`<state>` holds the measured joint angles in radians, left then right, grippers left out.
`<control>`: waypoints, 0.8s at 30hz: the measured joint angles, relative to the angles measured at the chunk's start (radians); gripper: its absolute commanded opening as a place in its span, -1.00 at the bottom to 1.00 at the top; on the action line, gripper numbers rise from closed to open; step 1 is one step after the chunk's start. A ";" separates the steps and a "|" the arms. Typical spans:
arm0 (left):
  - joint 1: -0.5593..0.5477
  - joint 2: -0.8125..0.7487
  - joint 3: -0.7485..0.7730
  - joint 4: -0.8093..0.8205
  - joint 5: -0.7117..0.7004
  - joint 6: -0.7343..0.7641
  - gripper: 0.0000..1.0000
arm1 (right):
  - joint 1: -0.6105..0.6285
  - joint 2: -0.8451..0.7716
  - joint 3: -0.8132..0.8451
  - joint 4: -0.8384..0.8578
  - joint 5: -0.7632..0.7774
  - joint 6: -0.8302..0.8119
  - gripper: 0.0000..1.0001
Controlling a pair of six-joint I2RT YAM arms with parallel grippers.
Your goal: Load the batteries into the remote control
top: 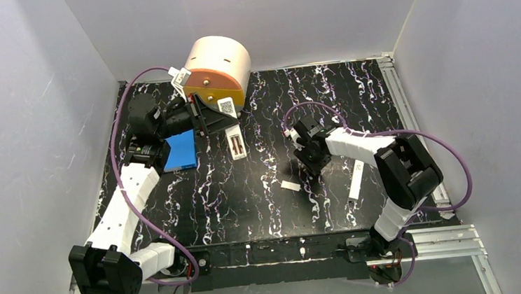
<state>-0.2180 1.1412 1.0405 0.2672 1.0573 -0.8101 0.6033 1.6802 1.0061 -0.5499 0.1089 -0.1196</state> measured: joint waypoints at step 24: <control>0.000 -0.026 -0.066 -0.037 -0.093 -0.013 -1.00 | 0.000 -0.138 -0.014 0.097 0.038 0.086 -0.73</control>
<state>-0.2180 1.1152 0.9749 0.2298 0.9638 -0.8230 0.6033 1.5421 0.9920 -0.4530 0.1471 -0.0334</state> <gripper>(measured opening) 0.215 0.162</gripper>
